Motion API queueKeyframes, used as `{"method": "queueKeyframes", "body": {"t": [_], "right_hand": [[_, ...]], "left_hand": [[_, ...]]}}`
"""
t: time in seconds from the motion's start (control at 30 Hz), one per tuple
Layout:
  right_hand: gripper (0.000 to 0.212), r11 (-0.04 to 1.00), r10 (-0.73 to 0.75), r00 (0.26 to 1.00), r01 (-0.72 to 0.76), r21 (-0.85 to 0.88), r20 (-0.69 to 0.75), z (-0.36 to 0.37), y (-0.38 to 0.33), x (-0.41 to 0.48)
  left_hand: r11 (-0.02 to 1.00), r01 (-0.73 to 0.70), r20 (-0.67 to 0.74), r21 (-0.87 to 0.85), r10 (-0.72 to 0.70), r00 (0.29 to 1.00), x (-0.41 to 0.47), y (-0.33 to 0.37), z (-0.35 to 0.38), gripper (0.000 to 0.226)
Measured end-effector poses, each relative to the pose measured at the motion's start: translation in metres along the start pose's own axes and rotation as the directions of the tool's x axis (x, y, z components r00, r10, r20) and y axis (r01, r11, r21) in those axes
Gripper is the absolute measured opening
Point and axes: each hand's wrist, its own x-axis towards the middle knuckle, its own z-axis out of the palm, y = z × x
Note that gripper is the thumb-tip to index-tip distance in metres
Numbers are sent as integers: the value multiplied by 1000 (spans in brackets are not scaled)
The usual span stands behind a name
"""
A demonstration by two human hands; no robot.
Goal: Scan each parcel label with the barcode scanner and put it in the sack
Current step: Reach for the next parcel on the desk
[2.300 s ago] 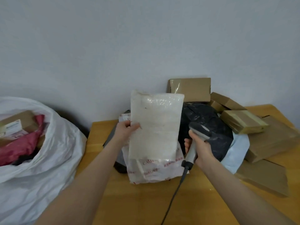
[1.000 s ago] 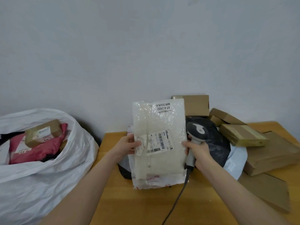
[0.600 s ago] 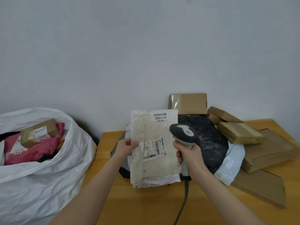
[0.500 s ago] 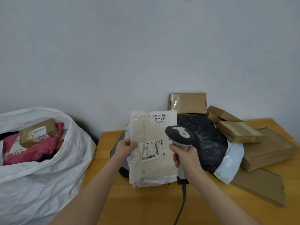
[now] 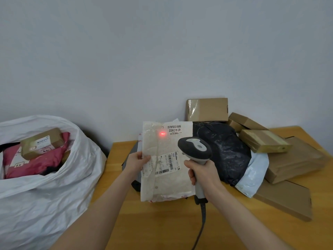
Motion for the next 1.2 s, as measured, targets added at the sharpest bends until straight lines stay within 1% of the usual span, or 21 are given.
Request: {"method": "queueKeyframes", "body": {"t": [0.13,0.4,0.53,0.63,0.8,1.0,1.2], "right_hand": [[18,1000,13,1000,-13,19,5,0,-2,-3],[20,1000,13,999,-14,24,34,0,-2,-7],[19,1000,1,999,-2,17,45,-2,-4,-8],[20,999,-6,999,4,42,43,-3,-4,-10],[7,996,-35,998,31,83,46,-3,-7,-15],[14,999,-26,998,25,28,51,-4,-4,-18],[16,1000,-20,999,20,5,49,-3,-3,-18]], "left_hand": [[1000,2,-9,-23,-2,1000,-3,1,0,11],[999,23,-21,-26,-24,999,-6,3,0,24],[999,29,-16,-21,-29,999,-9,4,1,24],[999,31,-15,-18,-31,999,-10,4,2,21],[999,44,-22,-22,-45,999,-10,3,1,23],[999,45,-27,-10,-46,999,-9,1,1,24],[999,39,-28,-12,-40,999,-8,2,2,24]]}}
